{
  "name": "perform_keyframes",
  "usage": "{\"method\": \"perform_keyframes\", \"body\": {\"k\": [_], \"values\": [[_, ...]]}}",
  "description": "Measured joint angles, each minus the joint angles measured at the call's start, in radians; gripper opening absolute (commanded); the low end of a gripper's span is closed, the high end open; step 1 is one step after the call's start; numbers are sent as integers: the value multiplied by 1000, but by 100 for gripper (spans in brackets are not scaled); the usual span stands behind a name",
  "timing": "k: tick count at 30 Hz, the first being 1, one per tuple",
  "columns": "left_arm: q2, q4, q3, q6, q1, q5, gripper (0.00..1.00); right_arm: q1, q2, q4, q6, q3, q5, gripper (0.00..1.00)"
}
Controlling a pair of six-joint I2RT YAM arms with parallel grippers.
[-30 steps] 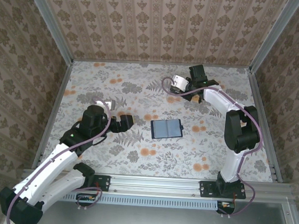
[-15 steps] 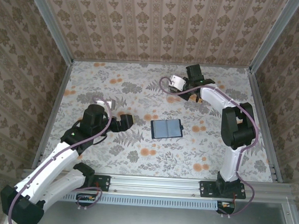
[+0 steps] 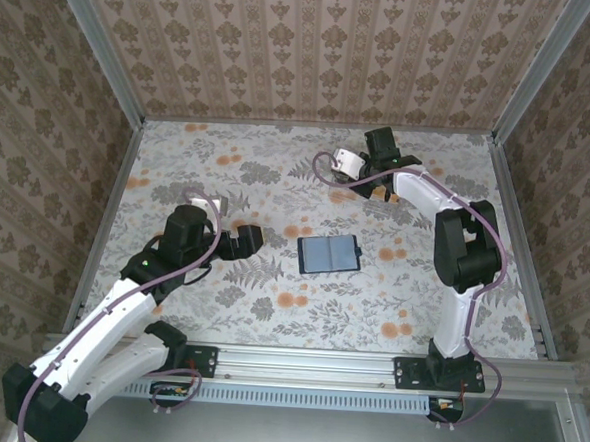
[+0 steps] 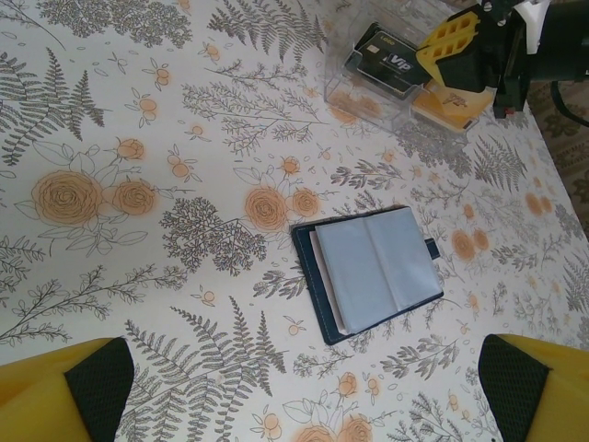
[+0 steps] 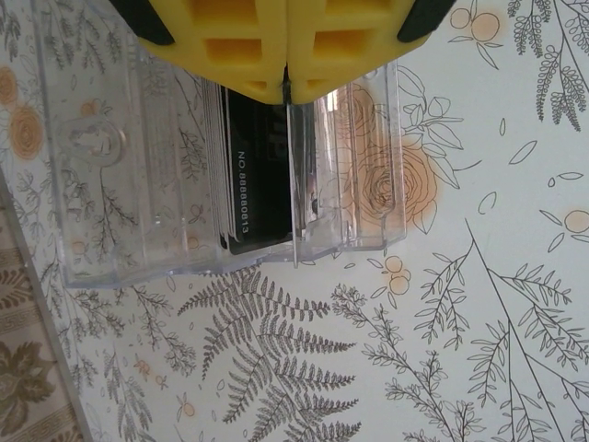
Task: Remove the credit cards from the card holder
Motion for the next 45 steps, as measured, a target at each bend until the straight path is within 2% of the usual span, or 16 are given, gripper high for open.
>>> {"method": "perform_keyframes", "body": {"k": [2, 13, 18, 29, 34, 36, 37, 38, 39, 40, 45], "values": [[0, 0, 0, 0, 1, 0, 100, 0, 5, 0, 0, 0, 0, 12], [0, 0, 0, 0, 6, 0, 100, -5, 23, 31, 6, 0, 48, 17], [0, 0, 0, 0, 11, 0, 100, -5, 31, 68, 28, 0, 90, 24], [0, 0, 0, 0, 12, 0, 100, -8, 32, 107, 77, 0, 123, 27], [0, 0, 0, 0, 12, 0, 100, -8, -26, 140, 154, -48, 106, 35], [0, 0, 0, 0, 12, 0, 100, -8, -74, 155, 219, -79, 103, 45], [0, 0, 0, 0, 12, -1, 100, -8, -104, 164, 260, -95, 100, 55], [3, 0, 0, 0, 12, -4, 100, -8, -139, 181, 306, -117, 97, 70], [5, 0, 0, 0, 13, -5, 100, -9, -176, 203, 347, -144, 93, 92], [10, -1, 0, 0, 15, -8, 100, -10, -219, 231, 399, -181, 90, 100], [31, -14, 0, -10, 24, -47, 100, -21, -388, 325, 595, -326, 127, 100]]}}
